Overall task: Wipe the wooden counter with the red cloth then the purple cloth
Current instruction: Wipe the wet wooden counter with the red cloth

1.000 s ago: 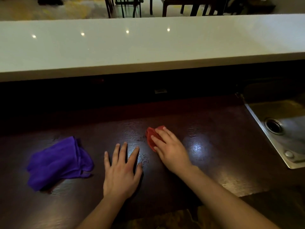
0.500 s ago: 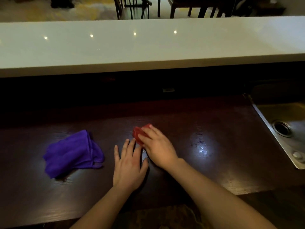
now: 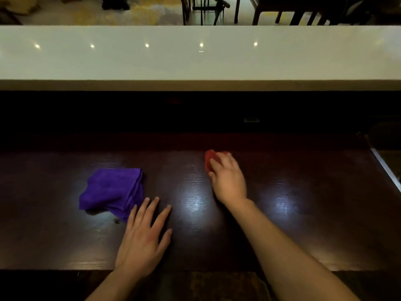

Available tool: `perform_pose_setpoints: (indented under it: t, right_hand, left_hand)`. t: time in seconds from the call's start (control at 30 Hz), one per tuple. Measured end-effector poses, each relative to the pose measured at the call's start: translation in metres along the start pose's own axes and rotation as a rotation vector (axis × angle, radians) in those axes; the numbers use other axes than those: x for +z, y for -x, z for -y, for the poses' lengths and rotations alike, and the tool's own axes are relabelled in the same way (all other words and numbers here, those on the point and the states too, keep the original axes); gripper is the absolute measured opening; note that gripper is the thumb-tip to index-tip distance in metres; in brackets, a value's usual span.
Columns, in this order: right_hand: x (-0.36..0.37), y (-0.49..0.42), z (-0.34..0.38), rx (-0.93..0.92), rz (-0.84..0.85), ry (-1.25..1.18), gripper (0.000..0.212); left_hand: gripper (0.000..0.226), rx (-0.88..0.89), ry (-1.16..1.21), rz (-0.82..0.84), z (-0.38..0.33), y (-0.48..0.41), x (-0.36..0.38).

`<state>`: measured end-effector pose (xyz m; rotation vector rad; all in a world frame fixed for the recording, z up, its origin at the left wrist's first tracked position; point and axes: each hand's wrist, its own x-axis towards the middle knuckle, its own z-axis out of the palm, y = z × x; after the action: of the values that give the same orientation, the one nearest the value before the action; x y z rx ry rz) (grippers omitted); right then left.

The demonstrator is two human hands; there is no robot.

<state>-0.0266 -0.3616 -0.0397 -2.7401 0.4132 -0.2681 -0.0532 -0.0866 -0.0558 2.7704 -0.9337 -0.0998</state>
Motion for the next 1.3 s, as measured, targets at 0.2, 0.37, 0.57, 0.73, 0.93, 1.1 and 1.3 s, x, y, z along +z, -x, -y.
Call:
perform_pose_setpoints:
  t: [0.2, 0.37, 0.57, 0.73, 0.93, 1.1, 1.3]
  right_hand:
    - [0.013, 0.069, 0.036, -0.464, 0.174, -0.017, 0.045]
    - [-0.007, 0.038, -0.025, -0.021, -0.015, -0.011, 0.04]
    - [0.027, 0.018, 0.068, -0.116, 0.036, -0.015, 0.044]
    - [0.031, 0.081, 0.089, -0.533, 0.188, -0.088, 0.04]
    - [-0.009, 0.075, -0.012, -0.08, -0.008, -0.031, 0.04]
    - [0.013, 0.073, 0.046, 0.054, -0.083, -0.044, 0.04]
    - [0.028, 0.106, 0.101, -0.51, 0.164, -0.076, 0.051]
  left_hand:
    - [0.06, -0.062, -0.009, 0.021, 0.001, -0.001, 0.002]
    - [0.062, -0.112, 0.058, -0.047, 0.002, 0.001, 0.004]
    - [0.068, -0.164, 0.182, -0.154, 0.0, 0.006, 0.001]
    - [0.074, -0.209, 0.27, -0.181, 0.001, 0.007, -0.001]
    - [0.071, -0.171, 0.215, -0.153, 0.003, 0.006, 0.002]
    - [0.075, -0.17, 0.232, -0.16, 0.002, 0.006, 0.001]
    - [0.071, -0.173, 0.381, -0.167, 0.005, 0.01, -0.011]
